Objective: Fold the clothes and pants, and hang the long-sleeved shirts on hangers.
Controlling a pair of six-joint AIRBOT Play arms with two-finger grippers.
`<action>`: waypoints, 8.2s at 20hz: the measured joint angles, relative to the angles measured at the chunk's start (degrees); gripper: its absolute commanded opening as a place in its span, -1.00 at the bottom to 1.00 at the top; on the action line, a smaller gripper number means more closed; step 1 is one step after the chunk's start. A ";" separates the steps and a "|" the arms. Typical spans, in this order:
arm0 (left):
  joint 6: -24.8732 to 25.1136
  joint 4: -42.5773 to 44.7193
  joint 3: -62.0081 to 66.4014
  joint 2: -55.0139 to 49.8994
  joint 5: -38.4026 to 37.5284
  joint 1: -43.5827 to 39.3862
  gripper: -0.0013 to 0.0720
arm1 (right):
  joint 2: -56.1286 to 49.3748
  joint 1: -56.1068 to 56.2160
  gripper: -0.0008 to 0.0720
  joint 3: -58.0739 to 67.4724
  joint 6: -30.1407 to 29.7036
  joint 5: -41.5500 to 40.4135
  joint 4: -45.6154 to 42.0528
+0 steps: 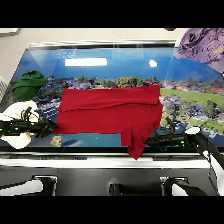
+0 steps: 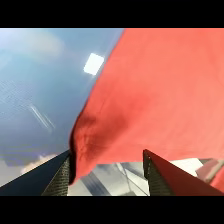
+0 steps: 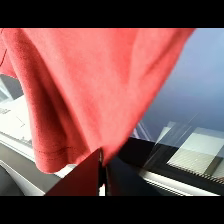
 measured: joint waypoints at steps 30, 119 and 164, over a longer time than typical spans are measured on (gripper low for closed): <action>-16.39 9.97 -0.07 28.59 -6.08 0.11 -0.93 | 32.17 0.04 -0.91 9.18 16.31 11.41 -25.73; -15.80 -10.19 35.78 -19.45 24.92 -52.09 -0.93 | -15.76 -7.39 -0.91 60.92 16.98 22.21 -14.93; -29.57 21.46 72.00 -16.31 -11.52 -31.41 -0.93 | -21.94 27.26 -0.91 73.24 38.21 14.67 -18.25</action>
